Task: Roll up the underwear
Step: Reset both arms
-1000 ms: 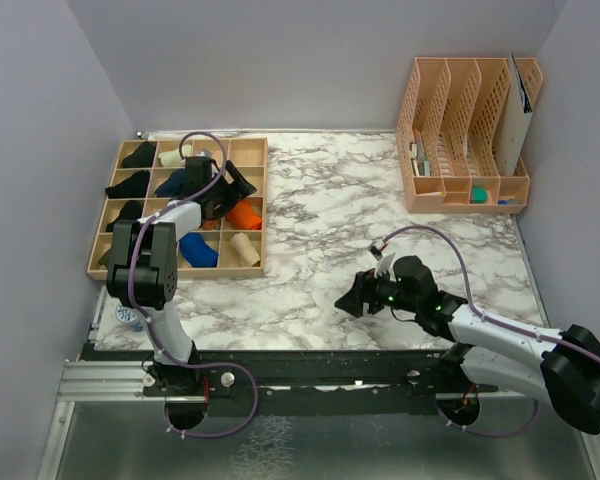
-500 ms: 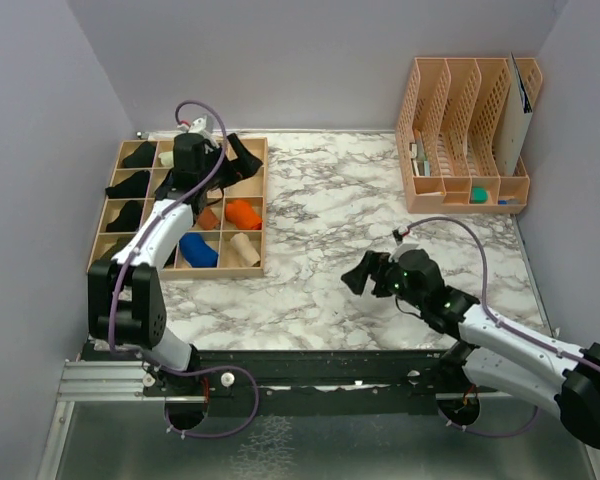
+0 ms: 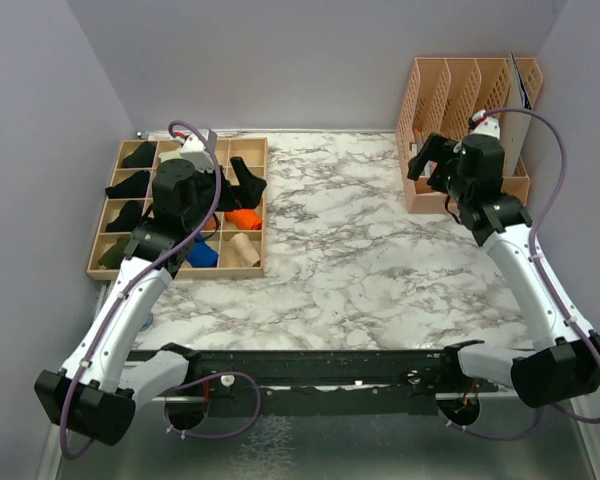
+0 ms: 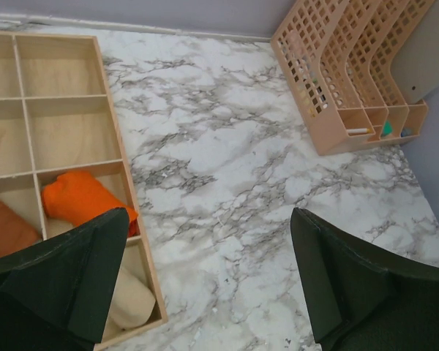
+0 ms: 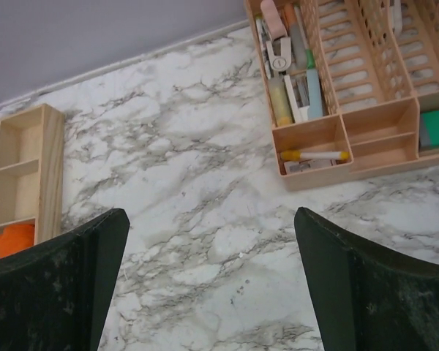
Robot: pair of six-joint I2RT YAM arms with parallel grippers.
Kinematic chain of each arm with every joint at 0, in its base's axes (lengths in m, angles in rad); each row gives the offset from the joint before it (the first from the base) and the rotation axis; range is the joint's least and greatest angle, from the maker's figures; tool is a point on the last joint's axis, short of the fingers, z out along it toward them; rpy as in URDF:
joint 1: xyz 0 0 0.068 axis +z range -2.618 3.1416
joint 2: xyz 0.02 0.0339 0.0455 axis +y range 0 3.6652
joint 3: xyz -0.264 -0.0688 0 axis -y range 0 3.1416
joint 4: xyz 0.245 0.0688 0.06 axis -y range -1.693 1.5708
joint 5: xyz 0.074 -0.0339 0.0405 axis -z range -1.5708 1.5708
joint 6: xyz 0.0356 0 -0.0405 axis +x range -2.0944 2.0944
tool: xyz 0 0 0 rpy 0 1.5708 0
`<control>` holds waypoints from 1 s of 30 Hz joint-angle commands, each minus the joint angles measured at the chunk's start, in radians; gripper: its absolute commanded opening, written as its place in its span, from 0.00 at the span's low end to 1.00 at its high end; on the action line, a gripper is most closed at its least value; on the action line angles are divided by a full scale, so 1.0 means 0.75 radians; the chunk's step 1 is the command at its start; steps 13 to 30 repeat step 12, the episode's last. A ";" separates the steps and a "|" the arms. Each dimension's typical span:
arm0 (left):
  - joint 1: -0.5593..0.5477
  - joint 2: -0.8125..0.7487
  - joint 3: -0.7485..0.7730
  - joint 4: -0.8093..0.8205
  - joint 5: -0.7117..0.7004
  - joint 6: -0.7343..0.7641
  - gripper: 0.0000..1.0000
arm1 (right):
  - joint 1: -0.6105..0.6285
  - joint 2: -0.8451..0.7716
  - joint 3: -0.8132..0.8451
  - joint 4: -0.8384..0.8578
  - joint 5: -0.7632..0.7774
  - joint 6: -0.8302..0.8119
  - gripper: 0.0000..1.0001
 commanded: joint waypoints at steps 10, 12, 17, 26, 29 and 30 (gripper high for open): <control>0.005 -0.164 -0.063 -0.448 -0.144 -0.036 0.99 | 0.006 -0.266 0.002 -0.096 -0.009 -0.128 1.00; 0.005 -0.172 -0.063 -0.449 -0.131 -0.059 0.99 | 0.006 -0.276 0.002 -0.127 -0.021 -0.142 1.00; 0.005 -0.172 -0.063 -0.449 -0.131 -0.059 0.99 | 0.006 -0.276 0.002 -0.127 -0.021 -0.142 1.00; 0.005 -0.172 -0.063 -0.449 -0.131 -0.059 0.99 | 0.006 -0.276 0.002 -0.127 -0.021 -0.142 1.00; 0.005 -0.172 -0.063 -0.449 -0.131 -0.059 0.99 | 0.006 -0.276 0.002 -0.127 -0.021 -0.142 1.00; 0.005 -0.172 -0.063 -0.449 -0.131 -0.059 0.99 | 0.006 -0.276 0.002 -0.127 -0.021 -0.142 1.00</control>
